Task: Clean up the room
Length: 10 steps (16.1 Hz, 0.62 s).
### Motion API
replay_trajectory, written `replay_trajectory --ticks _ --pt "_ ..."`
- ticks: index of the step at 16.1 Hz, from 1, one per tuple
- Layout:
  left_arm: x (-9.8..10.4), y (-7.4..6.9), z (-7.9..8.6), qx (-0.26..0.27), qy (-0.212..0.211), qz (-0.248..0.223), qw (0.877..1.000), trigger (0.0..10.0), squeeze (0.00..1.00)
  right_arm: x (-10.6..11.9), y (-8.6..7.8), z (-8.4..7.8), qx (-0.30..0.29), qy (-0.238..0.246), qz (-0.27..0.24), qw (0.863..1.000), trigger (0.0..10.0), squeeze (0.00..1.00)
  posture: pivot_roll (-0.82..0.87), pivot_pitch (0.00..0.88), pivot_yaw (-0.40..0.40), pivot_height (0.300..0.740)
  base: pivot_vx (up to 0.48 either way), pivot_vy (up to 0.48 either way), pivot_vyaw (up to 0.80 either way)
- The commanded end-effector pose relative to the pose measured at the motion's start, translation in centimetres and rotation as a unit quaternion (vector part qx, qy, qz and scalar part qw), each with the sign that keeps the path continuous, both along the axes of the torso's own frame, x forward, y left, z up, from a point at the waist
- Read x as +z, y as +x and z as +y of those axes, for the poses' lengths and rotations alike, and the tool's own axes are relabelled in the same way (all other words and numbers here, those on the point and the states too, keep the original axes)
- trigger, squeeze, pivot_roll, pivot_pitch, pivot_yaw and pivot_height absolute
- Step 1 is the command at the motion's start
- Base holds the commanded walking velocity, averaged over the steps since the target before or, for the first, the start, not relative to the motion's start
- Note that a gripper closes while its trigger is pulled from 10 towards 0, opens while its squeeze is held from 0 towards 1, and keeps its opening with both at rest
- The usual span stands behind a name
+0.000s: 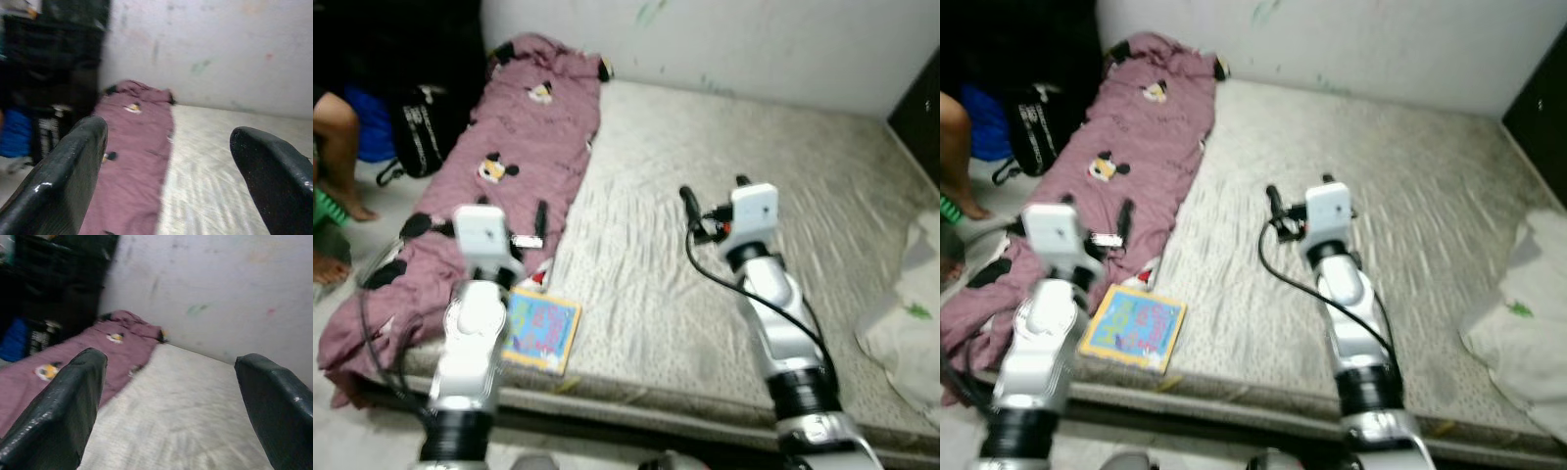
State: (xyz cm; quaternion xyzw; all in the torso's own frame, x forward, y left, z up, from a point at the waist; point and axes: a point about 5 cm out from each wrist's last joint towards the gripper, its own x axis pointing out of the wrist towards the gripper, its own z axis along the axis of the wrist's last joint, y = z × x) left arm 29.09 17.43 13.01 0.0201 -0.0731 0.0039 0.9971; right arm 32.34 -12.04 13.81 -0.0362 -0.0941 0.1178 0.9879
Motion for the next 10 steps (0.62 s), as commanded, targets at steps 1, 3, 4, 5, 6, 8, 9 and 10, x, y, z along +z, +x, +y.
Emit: replay_trajectory --ticks 1,3,4,5,6,8,9,10 --pt "-0.33 -0.03 0.1 0.007 0.002 0.009 1.0 10.0 0.0 0.31 0.0 0.2 0.006 -0.003 -0.007 1.0 10.0 0.0 0.05 0.0 -0.062 0.74 0.0 0.0 0.0" --pt "-0.34 -0.01 0.05 0.007 0.001 0.01 1.0 10.0 0.0 0.29 -0.01 0.18 0.006 -0.003 -0.007 1.0 10.0 0.0 0.05 0.0 -0.062 0.74 0.0 0.0 0.0" --pt "-0.37 -0.03 0.01 0.007 0.0 0.01 1.0 10.0 0.0 0.25 -0.02 0.16 0.006 -0.004 -0.007 1.0 10.0 0.0 0.05 0.0 -0.062 0.74 0.0 0.0 0.0" --pt "-0.38 -0.02 -0.03 0.007 0.0 0.01 1.0 10.0 0.0 0.21 0.0 0.14 0.005 -0.003 -0.005 1.0 10.0 0.0 0.05 0.0 -0.062 0.74 0.0 0.0 0.0" --pt "-0.39 -0.02 -0.04 0.006 0.0 0.011 1.0 10.0 0.0 0.17 0.02 0.14 0.005 -0.003 -0.003 1.0 10.0 0.0 0.05 0.0 -0.061 0.74 0.0 0.0 0.0" --pt "-0.42 -0.02 -0.06 0.006 0.002 0.012 1.0 10.0 0.0 0.11 0.02 0.15 0.004 -0.003 -0.001 1.0 10.0 0.0 0.05 0.0 -0.062 0.74 0.0 0.0 -0.8" --pt "-0.43 0.01 -0.09 0.006 0.003 0.013 1.0 10.0 0.0 0.13 0.02 0.16 0.005 -0.004 -0.002 1.0 10.0 0.0 0.05 0.0 -0.062 0.74 0.0 0.0 -0.8" --pt "-0.4 0.08 -0.17 0.006 0.005 0.012 1.0 10.0 0.0 0.15 0.03 0.19 0.006 -0.005 -0.003 1.0 10.0 0.0 0.05 0.0 -0.062 0.74 0.0 0.0 0.0"
